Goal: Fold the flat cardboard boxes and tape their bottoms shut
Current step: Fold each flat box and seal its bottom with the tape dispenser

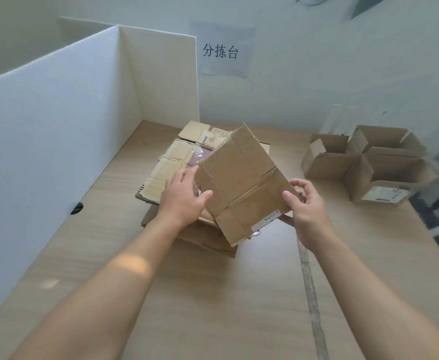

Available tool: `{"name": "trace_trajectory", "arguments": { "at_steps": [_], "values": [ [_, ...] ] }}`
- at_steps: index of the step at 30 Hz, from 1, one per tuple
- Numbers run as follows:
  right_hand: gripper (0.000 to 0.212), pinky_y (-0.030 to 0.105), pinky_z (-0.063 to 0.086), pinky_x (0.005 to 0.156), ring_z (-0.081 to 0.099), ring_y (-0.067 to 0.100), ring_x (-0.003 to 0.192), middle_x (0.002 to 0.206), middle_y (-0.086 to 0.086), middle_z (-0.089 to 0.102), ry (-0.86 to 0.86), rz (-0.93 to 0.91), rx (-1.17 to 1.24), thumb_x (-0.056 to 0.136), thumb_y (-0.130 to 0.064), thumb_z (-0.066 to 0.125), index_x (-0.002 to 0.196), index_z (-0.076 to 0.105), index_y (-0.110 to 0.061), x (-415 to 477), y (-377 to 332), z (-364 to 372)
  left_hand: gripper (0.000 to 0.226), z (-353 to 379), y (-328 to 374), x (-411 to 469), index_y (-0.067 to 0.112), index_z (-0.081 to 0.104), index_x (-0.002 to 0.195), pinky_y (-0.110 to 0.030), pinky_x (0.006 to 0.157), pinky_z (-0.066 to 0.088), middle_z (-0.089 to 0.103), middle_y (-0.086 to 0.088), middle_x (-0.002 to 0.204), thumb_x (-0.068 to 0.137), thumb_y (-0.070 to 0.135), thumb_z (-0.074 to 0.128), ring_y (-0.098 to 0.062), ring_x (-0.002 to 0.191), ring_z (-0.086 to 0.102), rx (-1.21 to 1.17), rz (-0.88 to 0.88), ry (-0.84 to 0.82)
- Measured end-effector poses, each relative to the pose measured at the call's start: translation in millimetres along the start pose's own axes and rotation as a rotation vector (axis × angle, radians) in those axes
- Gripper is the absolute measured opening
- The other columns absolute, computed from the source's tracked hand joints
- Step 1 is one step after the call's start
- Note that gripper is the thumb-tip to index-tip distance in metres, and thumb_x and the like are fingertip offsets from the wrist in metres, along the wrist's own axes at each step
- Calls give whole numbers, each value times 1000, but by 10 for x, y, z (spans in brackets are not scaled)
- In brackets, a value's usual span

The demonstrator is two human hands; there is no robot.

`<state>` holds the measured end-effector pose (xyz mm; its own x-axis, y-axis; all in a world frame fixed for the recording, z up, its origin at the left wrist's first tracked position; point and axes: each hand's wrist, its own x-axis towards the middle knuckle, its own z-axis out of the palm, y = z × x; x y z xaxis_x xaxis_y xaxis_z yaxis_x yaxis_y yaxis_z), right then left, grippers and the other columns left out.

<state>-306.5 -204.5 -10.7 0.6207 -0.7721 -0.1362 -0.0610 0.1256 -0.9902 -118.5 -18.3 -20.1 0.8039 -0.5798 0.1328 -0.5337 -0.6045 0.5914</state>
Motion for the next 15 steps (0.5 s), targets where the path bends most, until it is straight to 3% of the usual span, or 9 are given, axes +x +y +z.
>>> {"name": "trace_trajectory", "arguments": {
  "at_steps": [5, 9, 12, 15],
  "values": [
    [22, 37, 57, 76, 65, 10, 79, 84, -9, 65, -114, -107, -37, 99, -4, 54, 102, 65, -22, -878, -95, -281, 85, -261, 304, -626, 33, 25, 154, -39, 118, 26, 36, 4, 149, 84, 37, 73, -15, 140, 31, -325, -31, 78],
    [27, 45, 52, 82, 61, 14, 86, 85, -11, 66, -128, -136, -56, 100, -6, 54, 97, 67, -29, -1521, 66, -495, 60, -334, 434, -1397, 34, 49, 136, -26, 94, 46, 60, 13, 123, 82, 34, 75, -9, 115, 55, -430, -32, -6],
    [28, 39, 48, 84, 58, 12, 88, 91, -10, 64, -106, -95, -132, 101, -12, 52, 96, 65, -36, -1861, 322, -622, 38, -238, 322, -2009, 31, 59, 117, -39, 93, 53, 69, 13, 107, 83, 36, 73, -9, 103, 65, -520, -100, -84],
    [30, 37, 47, 84, 57, 13, 89, 94, -9, 64, -116, -52, -172, 101, -13, 49, 100, 63, -40, -2183, 633, -647, 38, -119, 166, -2571, 42, 58, 113, -44, 95, 52, 67, 11, 112, 77, 48, 68, -10, 106, 64, -529, -132, -110]
  ]
}}
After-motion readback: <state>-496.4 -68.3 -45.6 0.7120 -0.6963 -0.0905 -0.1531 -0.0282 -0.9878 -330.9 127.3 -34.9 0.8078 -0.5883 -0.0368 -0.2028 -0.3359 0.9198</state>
